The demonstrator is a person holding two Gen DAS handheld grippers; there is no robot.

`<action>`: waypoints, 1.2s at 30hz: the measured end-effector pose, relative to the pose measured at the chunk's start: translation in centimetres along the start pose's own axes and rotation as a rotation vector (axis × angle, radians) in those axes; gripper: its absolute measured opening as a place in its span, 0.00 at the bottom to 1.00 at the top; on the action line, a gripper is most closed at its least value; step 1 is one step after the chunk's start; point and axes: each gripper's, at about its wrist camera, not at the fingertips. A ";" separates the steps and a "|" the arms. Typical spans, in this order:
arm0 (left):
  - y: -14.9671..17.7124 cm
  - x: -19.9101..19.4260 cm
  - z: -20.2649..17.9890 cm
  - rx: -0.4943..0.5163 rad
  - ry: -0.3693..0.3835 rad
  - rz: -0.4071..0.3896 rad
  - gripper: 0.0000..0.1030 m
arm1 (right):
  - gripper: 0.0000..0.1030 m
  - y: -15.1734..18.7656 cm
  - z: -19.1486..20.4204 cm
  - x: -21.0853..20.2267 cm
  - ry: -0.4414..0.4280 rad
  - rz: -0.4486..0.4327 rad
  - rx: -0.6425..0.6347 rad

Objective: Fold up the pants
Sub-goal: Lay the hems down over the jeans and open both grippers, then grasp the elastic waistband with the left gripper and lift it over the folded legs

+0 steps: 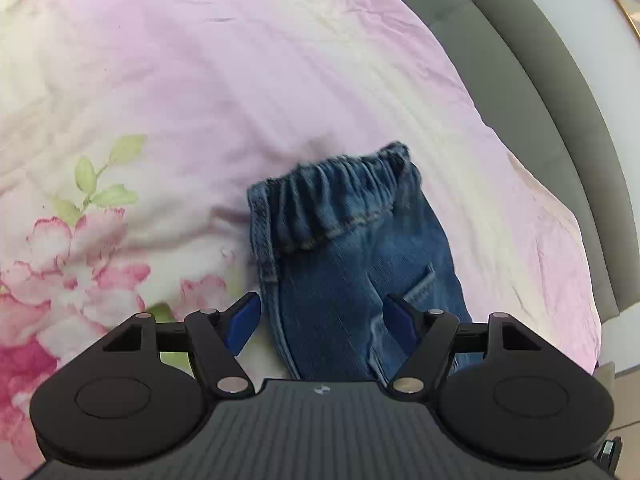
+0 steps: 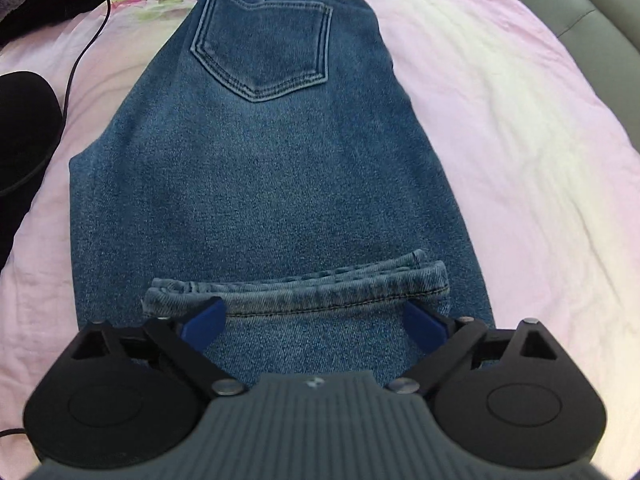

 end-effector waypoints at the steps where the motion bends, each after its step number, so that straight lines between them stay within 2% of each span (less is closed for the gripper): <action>1: -0.2 0.4 0.2 -0.012 -0.007 0.000 0.79 | 0.91 -0.1 -0.4 0.3 -0.013 0.006 0.011; 5: -0.6 1.8 1.1 -0.062 0.016 -0.002 0.80 | 0.93 -0.1 -1.2 1.2 -0.056 0.021 0.041; 6: -0.7 2.0 1.1 -0.060 0.018 -0.009 0.77 | 0.94 0.0 -1.4 1.4 -0.066 0.020 0.044; 9: -0.6 2.0 0.7 -0.061 0.023 -0.023 0.57 | 0.94 0.3 -1.9 1.6 -0.096 0.014 0.055; 13: -0.6 0.6 -0.8 -0.020 0.006 -0.063 0.51 | 0.94 0.3 -1.7 1.2 -0.094 0.015 0.052; 19: -0.4 -4.2 -3.9 0.042 0.073 -0.134 0.45 | 0.87 0.1 -0.7 -1.1 -0.057 0.009 0.071; 22: 0.3 -6.8 -6.9 0.113 0.100 -0.182 0.42 | 0.87 0.8 -0.1 -3.2 -0.025 -0.013 0.136; 27: 2.7 -11.6 -13.1 0.272 0.165 -0.263 0.39 | 0.87 3.8 1.4 -7.8 0.045 -0.061 0.250; 32: 7.7 -16.0 -21.0 0.484 0.215 -0.331 0.39 | 0.86 7.9 2.7 -10.6 0.121 -0.085 0.404; 36: 12.7 -16.8 -27.2 0.671 0.218 -0.364 0.39 | 0.86 10.7 4.3 -12.8 0.177 -0.121 0.486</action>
Point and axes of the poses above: each gripper's, at about its wrist camera, not at the fingertips, and x roughly the way its jaws point, z to its left, y to its underside, and after that the axes turned 13 degrees about -y, right-handed
